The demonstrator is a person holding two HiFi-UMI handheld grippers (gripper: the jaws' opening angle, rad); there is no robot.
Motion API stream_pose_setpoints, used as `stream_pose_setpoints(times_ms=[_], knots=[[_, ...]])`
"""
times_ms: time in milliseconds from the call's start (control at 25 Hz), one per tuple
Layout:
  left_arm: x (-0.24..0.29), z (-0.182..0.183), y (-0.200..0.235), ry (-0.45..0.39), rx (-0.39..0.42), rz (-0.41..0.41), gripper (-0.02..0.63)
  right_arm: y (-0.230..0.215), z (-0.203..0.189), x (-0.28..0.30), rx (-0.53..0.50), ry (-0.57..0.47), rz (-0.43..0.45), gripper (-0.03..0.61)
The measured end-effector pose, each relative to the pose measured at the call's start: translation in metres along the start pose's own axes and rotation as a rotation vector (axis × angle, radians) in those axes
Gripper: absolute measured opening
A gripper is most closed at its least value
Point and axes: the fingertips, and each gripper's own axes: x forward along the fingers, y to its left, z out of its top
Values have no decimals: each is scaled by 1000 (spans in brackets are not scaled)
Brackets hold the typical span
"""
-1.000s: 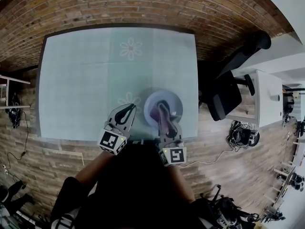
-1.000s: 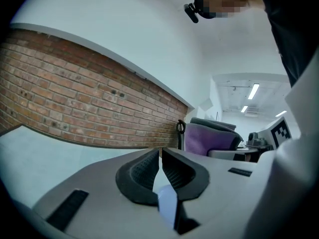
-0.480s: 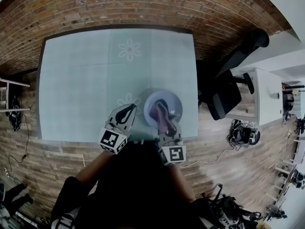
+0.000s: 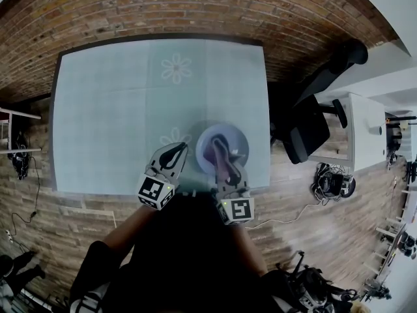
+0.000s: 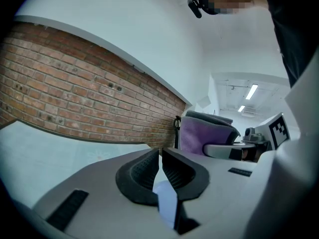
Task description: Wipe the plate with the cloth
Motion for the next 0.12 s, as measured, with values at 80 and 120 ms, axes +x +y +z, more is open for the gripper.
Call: stream_pose_setpoints(times_ms=[80,120], knots=[[1,1,-2,-2,2,-3,44,-2,-1,0,1,8,-9,60],[2,2,-3,-4,3,-4,44,-4,-1,-1,0,12,-13,60]])
